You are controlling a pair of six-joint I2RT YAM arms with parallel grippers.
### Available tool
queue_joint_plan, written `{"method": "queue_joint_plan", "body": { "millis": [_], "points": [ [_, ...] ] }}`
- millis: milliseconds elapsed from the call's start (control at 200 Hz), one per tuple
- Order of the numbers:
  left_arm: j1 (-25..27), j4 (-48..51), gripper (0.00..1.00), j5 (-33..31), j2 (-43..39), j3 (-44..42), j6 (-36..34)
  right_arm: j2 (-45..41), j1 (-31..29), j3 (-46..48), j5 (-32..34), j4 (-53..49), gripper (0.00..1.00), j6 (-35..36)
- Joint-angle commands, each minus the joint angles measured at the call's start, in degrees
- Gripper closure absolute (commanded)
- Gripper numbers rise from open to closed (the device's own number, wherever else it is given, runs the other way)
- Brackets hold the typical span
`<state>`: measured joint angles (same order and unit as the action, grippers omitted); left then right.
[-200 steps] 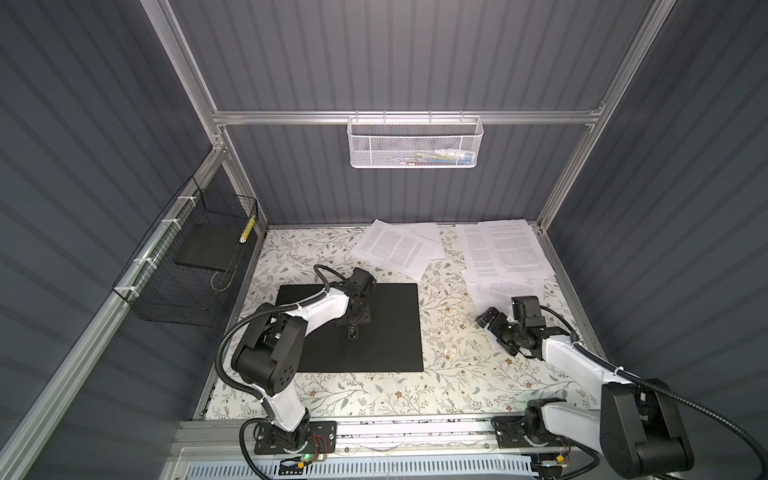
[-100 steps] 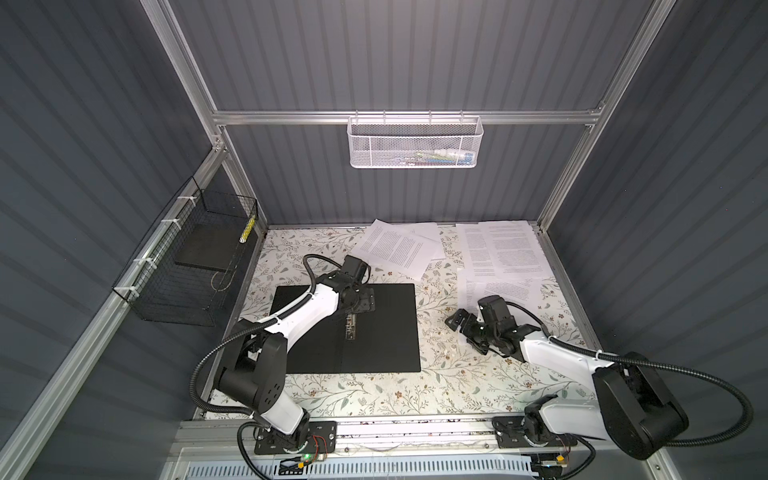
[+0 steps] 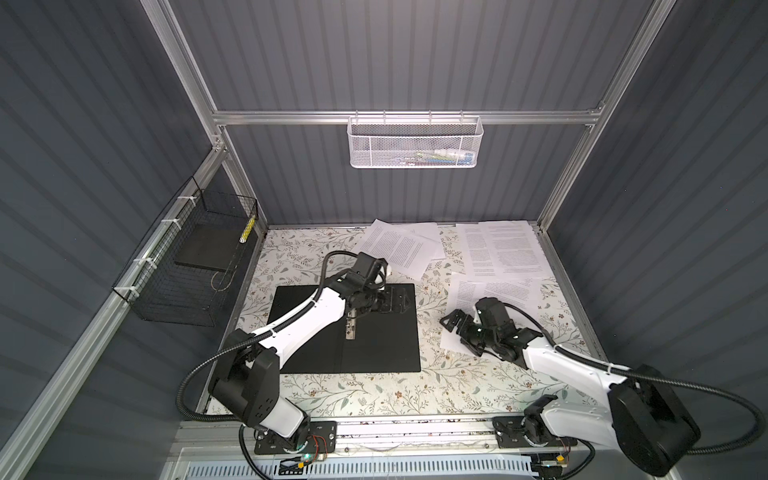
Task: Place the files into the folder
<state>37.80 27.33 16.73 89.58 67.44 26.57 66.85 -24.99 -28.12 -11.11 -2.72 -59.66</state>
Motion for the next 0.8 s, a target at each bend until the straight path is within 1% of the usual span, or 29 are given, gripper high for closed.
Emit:
{"method": "queue_joint_plan", "body": {
  "millis": [0,145,245,295,360,470,480,560,665,795],
  "points": [
    [5.04,-3.76,0.01,6.13,5.51,3.26,0.71,-4.72,8.18,-0.64,0.26,-11.18,0.01,6.81],
    [11.37,-5.56,0.0,7.51,14.48,9.57,1.08,-12.89,17.48,1.38,0.03,-16.63,0.01,11.51],
    [15.29,-4.55,0.01,7.93,21.19,16.63,0.33,-17.52,24.32,2.11,-3.29,-19.24,0.01,14.24],
    [16.77,-4.28,0.01,8.24,24.3,19.41,0.24,-19.56,26.88,2.53,-4.3,-21.22,0.01,15.06],
    [18.48,-4.19,0.0,8.8,28.11,22.6,0.12,-21.5,29.88,3.26,-6.41,-21.44,0.01,16.07],
    [20.32,-2.41,0.01,8.84,34.28,28.3,-0.5,-22.16,32.05,3.5,-7.52,-21.78,0.01,16.93],
    [20.43,-2.2,0.01,8.78,34.75,28.83,-0.6,-22.12,32.16,3.51,-9.17,-21.73,0.01,17.01],
    [21.21,-1.84,0.01,8.22,37.25,30.51,-0.99,-21.69,32.55,3.6,-10.33,-21.5,0.01,17.21],
    [21.59,-1.62,0.02,7.71,38.64,29.79,-1.21,-20.98,32.63,3.79,-10.93,-20.57,0.01,17.38],
    [21.87,-3.05,0.02,8.43,37.57,24.73,-1.25,-19.0,32.63,4.31,-11.99,-17.58,0.01,17.03]
  ]
}}
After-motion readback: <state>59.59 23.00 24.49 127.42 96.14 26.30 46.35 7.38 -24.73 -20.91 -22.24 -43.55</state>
